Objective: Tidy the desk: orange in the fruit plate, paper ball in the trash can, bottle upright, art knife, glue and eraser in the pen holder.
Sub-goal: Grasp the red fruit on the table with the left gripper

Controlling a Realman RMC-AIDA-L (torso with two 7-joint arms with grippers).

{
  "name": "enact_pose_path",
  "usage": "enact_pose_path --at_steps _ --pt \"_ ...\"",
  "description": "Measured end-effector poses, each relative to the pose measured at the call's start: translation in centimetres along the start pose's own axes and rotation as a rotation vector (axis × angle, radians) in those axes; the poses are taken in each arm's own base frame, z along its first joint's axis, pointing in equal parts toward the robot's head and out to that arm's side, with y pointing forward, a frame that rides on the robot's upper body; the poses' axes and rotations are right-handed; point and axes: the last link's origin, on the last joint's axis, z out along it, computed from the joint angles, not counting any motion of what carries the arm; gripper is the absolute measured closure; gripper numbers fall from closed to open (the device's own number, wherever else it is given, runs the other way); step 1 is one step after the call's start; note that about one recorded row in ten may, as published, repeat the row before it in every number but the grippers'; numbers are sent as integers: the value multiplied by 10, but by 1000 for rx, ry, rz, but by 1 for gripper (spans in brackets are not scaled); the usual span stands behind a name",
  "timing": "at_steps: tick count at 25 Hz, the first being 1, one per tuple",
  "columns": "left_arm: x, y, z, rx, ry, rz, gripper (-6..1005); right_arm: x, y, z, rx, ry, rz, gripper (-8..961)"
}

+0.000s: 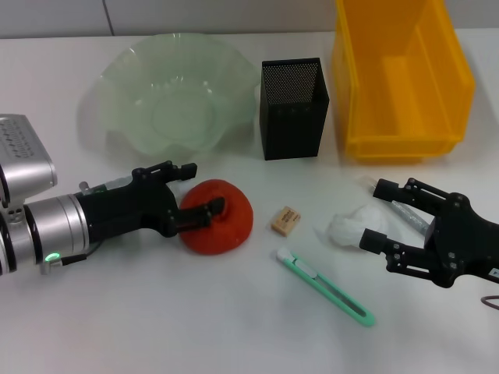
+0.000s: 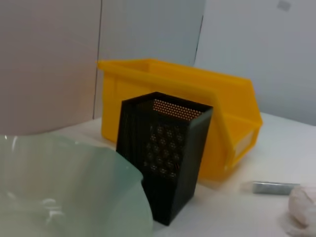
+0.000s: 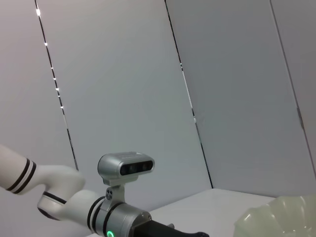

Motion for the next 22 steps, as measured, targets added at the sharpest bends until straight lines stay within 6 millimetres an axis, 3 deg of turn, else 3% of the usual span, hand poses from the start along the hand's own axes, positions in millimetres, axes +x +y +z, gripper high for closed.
enact_pose_path --at_steps 10,22 --pt "4 14 -5 -78 61 11 209 -3 -2 3 -5 -5 -8 146" --pt "1 14 -5 -68 61 37 226 -4 -3 4 -6 -6 -11 146"
